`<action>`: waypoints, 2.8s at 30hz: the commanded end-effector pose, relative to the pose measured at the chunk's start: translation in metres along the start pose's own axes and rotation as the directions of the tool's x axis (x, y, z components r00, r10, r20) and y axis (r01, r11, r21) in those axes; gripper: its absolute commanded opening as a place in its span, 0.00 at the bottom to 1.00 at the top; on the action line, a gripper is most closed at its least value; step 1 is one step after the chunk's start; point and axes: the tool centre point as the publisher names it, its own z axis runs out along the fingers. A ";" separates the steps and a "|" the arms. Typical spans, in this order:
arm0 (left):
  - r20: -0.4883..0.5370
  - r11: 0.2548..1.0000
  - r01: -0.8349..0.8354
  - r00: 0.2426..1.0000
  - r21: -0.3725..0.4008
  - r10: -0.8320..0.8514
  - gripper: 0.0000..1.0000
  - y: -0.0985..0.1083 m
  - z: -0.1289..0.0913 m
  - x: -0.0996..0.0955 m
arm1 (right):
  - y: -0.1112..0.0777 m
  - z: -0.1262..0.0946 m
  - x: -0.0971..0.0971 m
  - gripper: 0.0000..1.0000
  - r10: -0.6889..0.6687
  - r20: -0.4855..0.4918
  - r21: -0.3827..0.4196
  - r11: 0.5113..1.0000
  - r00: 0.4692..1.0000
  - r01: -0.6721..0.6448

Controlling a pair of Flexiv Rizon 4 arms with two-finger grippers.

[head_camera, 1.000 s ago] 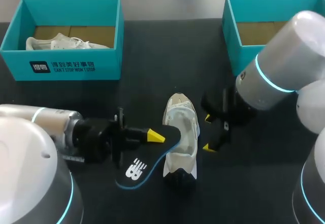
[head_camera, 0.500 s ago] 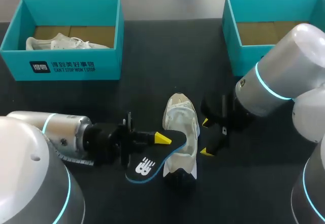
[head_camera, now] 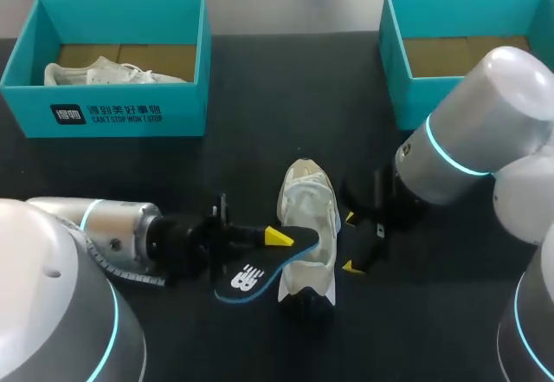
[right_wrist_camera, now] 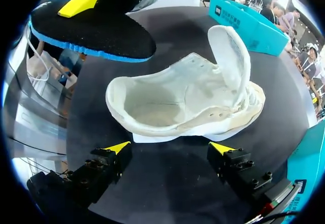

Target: Take the shoe out of the shoebox, open the shoe tongue, remove and reinsert the insole, then place the shoe into the shoebox

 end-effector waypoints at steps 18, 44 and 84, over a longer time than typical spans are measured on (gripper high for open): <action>0.027 0.996 0.086 0.996 -0.036 -0.085 0.00 0.022 0.013 0.006 | 0.005 0.014 0.001 1.00 0.013 0.031 0.037 0.999 0.999 -0.015; 0.002 0.987 0.147 0.989 -0.065 -0.147 0.00 0.036 0.024 0.015 | 0.005 0.014 0.001 1.00 0.024 0.033 0.038 0.999 0.999 -0.025; -0.073 0.997 0.060 0.995 -0.044 -0.063 0.00 0.063 0.016 0.023 | 0.005 0.014 0.001 1.00 0.024 0.033 0.038 0.999 0.999 -0.025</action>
